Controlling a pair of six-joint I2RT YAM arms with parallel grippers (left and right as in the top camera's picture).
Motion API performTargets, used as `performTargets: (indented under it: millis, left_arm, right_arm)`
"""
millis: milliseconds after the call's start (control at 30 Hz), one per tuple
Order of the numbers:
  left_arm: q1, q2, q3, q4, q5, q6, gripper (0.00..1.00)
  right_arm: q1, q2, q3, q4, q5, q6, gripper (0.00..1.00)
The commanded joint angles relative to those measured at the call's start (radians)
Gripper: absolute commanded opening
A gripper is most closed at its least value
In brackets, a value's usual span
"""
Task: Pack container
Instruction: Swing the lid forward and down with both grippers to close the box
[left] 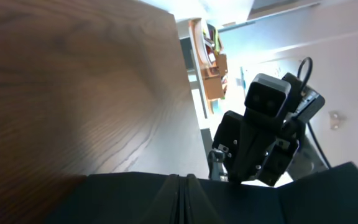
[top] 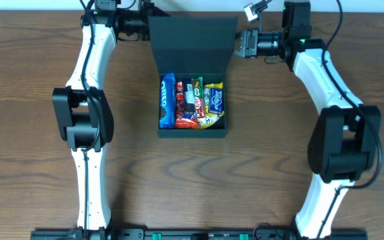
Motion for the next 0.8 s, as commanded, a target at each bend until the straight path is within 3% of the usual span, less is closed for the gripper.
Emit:
performTargets:
  millis: [0, 167, 367, 567, 767]
  left_arm:
    - [0.003, -0.051, 0.027, 0.000, 0.044, 0.037, 0.06]
    - [0.003, -0.053, 0.027, 0.000, 0.059, 0.037, 0.06]
    - [0.001, -0.053, 0.027, -0.009, -0.006, 0.031, 0.06]
    - [0.000, -0.053, 0.027, -0.142, -0.432, -0.031, 0.06]
    - [-0.011, -0.072, 0.027, -0.362, -0.787, 0.002, 0.06]
  right_arm:
    - [-0.004, -0.060, 0.014, -0.070, 0.050, -0.146, 0.02]
    - [-0.003, -0.103, 0.014, -0.235, 0.160, -0.253, 0.02]
    - [-0.004, -0.158, 0.014, -0.310, 0.346, -0.255, 0.02]
    - [-0.003, -0.249, 0.014, -0.357, 0.616, -0.182, 0.02]
    - [-0.003, -0.386, 0.014, -0.451, 0.893, -0.171, 0.02]
